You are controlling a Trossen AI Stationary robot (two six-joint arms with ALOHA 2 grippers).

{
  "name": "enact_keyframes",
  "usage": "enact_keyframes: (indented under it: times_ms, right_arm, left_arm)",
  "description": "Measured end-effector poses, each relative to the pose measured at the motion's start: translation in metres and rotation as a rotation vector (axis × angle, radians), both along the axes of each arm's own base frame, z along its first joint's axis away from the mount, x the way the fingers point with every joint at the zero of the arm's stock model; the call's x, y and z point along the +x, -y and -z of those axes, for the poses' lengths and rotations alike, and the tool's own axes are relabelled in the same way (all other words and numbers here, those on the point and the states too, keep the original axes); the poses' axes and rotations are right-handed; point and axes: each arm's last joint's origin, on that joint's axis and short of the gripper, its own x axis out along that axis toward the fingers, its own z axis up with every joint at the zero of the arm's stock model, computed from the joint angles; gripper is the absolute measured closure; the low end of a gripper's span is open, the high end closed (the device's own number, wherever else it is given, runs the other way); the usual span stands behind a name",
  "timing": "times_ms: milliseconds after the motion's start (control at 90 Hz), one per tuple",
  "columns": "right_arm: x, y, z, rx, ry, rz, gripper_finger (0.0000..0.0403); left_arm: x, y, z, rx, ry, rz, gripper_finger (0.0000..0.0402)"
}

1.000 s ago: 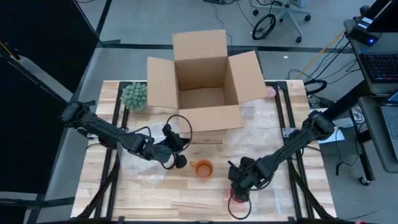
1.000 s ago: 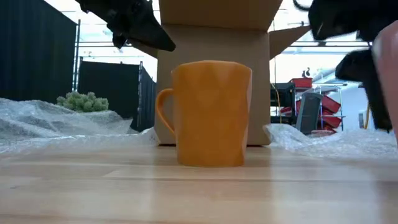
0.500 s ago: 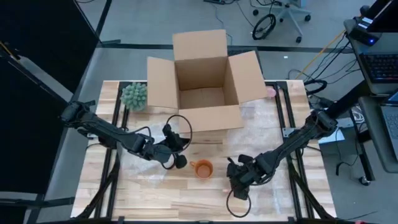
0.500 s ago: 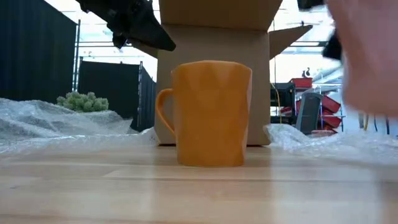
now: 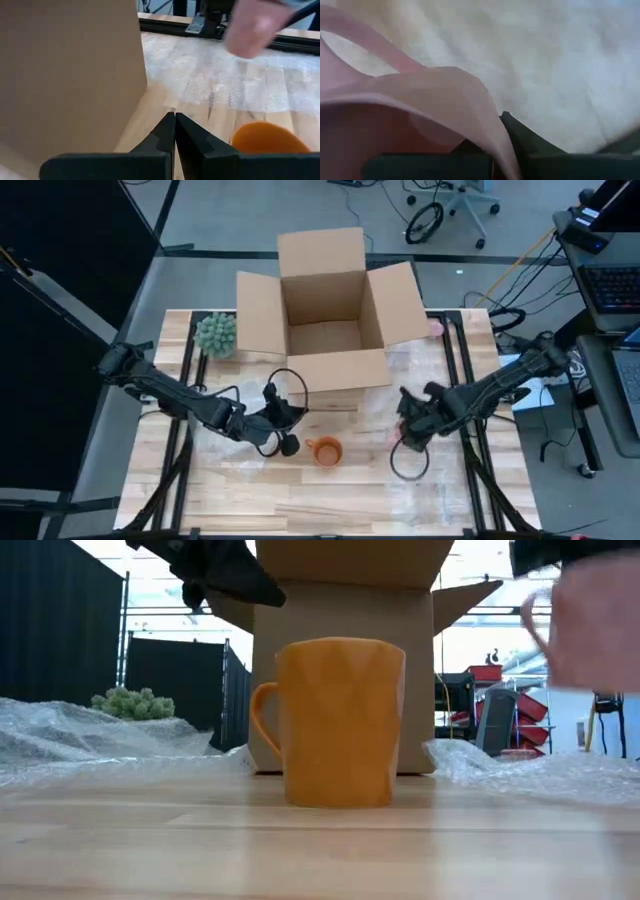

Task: Wrap mug
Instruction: Wrap the pink mug with the right bubble wrap

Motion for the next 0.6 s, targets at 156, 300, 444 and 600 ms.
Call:
enact_keyframes:
  times_ms: [156, 300, 444, 600]
  right_arm:
    - [-0.018, 0.021, 0.036, 0.040, -0.027, 0.090, 0.0402]
    - [-0.019, 0.029, 0.057, 0.103, 0.012, 0.114, 0.0402]
    - [-0.014, 0.038, 0.068, 0.128, 0.055, 0.151, 0.0402]
    - [-0.012, 0.043, 0.068, 0.139, 0.072, 0.170, 0.0387]
  left_arm:
    - [-0.001, 0.002, 0.000, -0.002, 0.001, 0.004, 0.0402]
    - [-0.001, 0.002, 0.000, -0.002, 0.000, 0.004, 0.0402]
    - [0.000, 0.001, 0.000, -0.002, 0.000, 0.004, 0.0402]
    - [0.000, 0.001, 0.000, -0.003, 0.000, 0.004, 0.0402]
